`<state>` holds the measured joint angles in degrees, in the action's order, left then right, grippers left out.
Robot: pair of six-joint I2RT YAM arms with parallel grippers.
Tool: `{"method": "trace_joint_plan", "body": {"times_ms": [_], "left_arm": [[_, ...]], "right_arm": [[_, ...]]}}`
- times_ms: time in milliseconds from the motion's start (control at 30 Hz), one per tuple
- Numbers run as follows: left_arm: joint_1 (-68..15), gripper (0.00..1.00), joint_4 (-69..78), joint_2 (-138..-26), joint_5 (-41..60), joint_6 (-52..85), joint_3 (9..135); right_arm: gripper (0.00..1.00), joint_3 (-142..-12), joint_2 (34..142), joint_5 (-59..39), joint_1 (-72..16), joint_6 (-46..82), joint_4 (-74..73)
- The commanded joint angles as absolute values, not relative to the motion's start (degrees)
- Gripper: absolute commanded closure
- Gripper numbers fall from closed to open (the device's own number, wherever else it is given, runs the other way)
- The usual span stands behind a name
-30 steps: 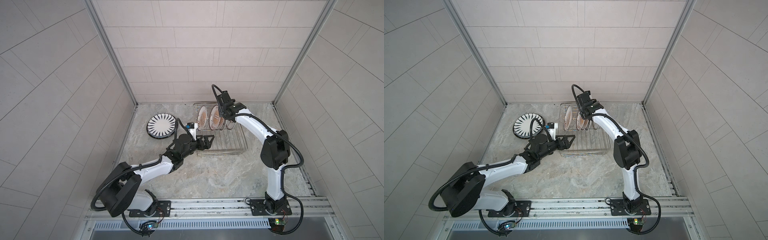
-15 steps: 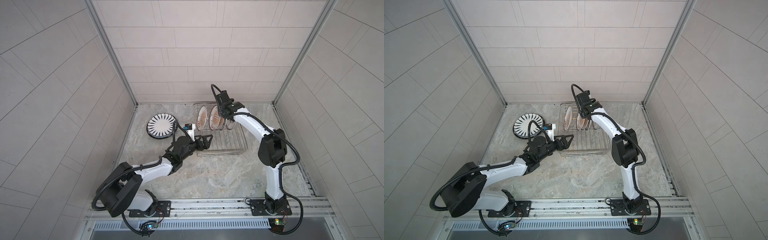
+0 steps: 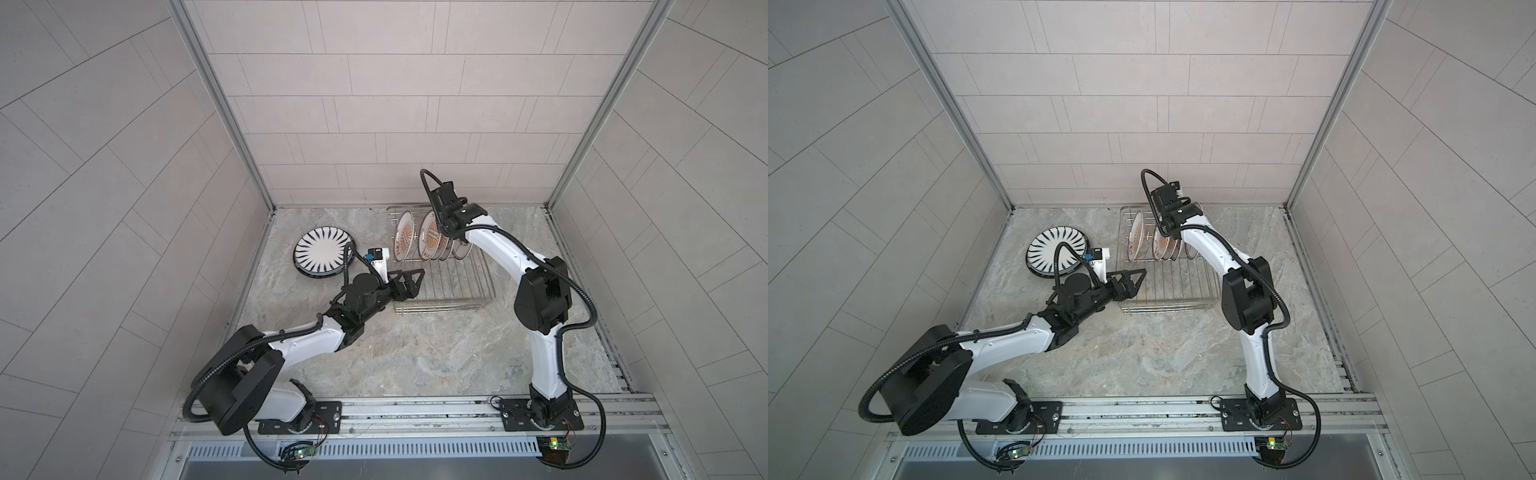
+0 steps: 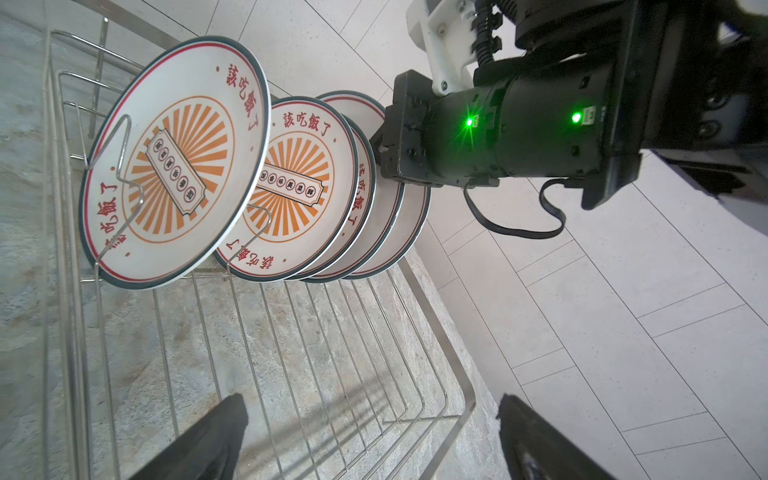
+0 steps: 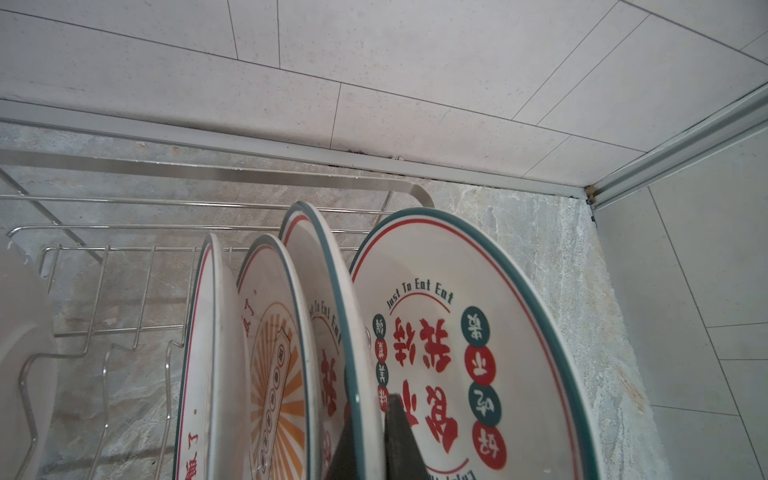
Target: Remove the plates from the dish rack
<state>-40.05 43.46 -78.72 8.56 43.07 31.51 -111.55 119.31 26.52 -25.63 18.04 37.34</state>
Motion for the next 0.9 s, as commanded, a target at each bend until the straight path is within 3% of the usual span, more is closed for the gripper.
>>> {"method": "trace_joint_plan", "body": {"times_ms": [0,867], "left_arm": [[-40.2,0.00,44.9,-77.0,7.2,43.2,30.8],[-40.2,0.00,40.2,-67.2,4.9,43.1,28.0]], "right_arm": [[0.93,-113.0,117.7,30.3,-26.5,16.9,38.6],[0.95,-106.2,102.4,37.7,-30.5,13.1,36.1]]}}
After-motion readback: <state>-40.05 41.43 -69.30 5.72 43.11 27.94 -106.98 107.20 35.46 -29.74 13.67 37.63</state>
